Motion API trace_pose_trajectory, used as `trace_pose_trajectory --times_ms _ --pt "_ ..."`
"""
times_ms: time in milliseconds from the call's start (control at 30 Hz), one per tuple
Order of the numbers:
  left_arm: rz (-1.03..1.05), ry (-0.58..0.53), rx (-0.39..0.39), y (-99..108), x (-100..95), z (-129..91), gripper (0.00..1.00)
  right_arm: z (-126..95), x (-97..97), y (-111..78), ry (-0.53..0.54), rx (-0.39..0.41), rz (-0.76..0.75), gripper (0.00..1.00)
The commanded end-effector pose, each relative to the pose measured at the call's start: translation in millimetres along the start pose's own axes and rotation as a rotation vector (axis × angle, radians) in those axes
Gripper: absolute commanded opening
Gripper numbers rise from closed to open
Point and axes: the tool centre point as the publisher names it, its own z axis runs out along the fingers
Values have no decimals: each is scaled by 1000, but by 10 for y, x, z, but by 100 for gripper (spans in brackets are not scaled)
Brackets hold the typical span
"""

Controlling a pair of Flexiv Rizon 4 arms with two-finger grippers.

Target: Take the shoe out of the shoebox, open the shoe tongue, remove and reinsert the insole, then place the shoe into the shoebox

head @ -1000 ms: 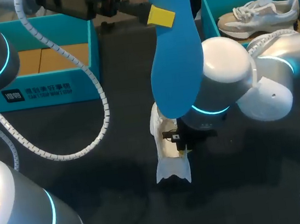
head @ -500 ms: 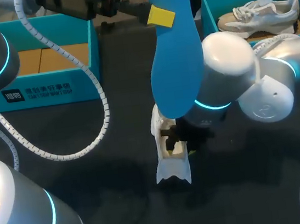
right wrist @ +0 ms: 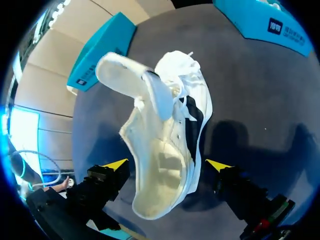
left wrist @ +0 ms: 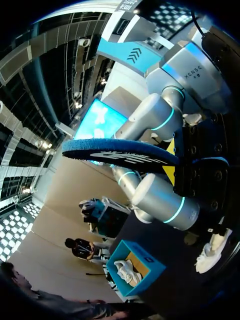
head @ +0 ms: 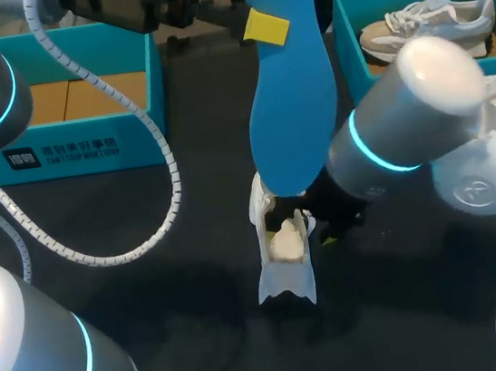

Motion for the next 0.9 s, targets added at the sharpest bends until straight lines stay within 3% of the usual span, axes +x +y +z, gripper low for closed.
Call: trace_pose_trajectory --times_ms 33,767,900 --pt "-1 0 -1 4 -3 3 0 -207 -118 21 142 24 -28 100" --pt "-1 0 -1 4 -3 3 0 -207 -118 21 142 24 -28 100" --pt "-1 0 -1 4 -3 3 0 -340 -33 44 205 -3 -47 100"
